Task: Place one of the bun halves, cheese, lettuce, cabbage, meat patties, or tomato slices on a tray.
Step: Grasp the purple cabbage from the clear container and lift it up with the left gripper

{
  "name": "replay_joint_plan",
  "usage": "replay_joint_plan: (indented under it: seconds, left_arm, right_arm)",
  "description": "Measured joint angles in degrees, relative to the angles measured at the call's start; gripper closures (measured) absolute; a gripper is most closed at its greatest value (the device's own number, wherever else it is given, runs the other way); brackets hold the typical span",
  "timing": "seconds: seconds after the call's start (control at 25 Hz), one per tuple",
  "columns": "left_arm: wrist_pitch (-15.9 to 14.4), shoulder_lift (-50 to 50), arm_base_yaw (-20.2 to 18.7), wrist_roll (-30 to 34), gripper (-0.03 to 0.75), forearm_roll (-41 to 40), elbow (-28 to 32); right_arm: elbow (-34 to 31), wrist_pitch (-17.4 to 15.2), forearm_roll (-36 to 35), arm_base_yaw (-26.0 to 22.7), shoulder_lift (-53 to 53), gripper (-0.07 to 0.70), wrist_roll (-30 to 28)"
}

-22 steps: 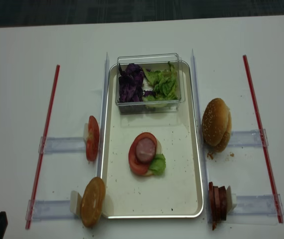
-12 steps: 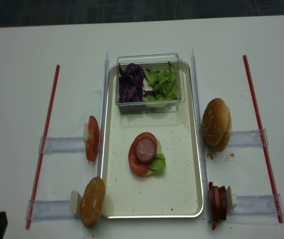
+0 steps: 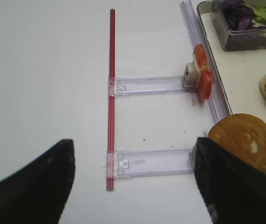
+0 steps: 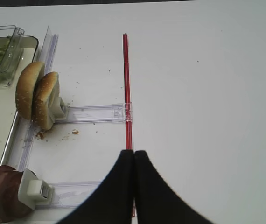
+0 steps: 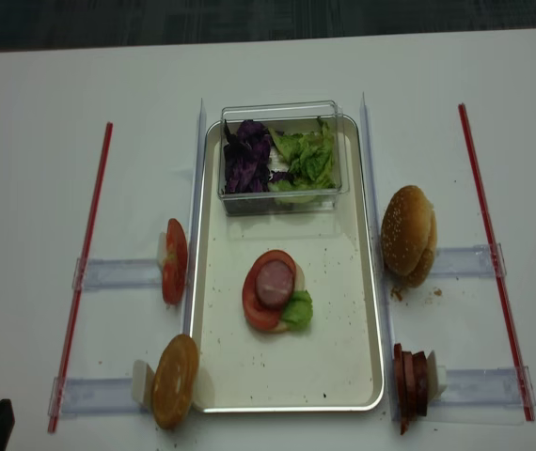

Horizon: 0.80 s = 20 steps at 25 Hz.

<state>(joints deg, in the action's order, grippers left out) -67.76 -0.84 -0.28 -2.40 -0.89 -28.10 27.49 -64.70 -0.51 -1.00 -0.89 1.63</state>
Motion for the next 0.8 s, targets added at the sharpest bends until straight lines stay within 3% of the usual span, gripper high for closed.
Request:
replay_joint_plan:
  seconds: [0.32,0.8]
  left_arm:
    - [0.00,1.41,0.00,0.13,0.223,0.00,0.00]
    - [0.49,22.55,0.00,0.25,0.223,-0.26,0.00]
  right_arm:
    - [0.00,0.00,0.00,0.00,0.00,0.267,0.00]
    - [0.00,0.00,0.00,0.00,0.00,0.267,0.00]
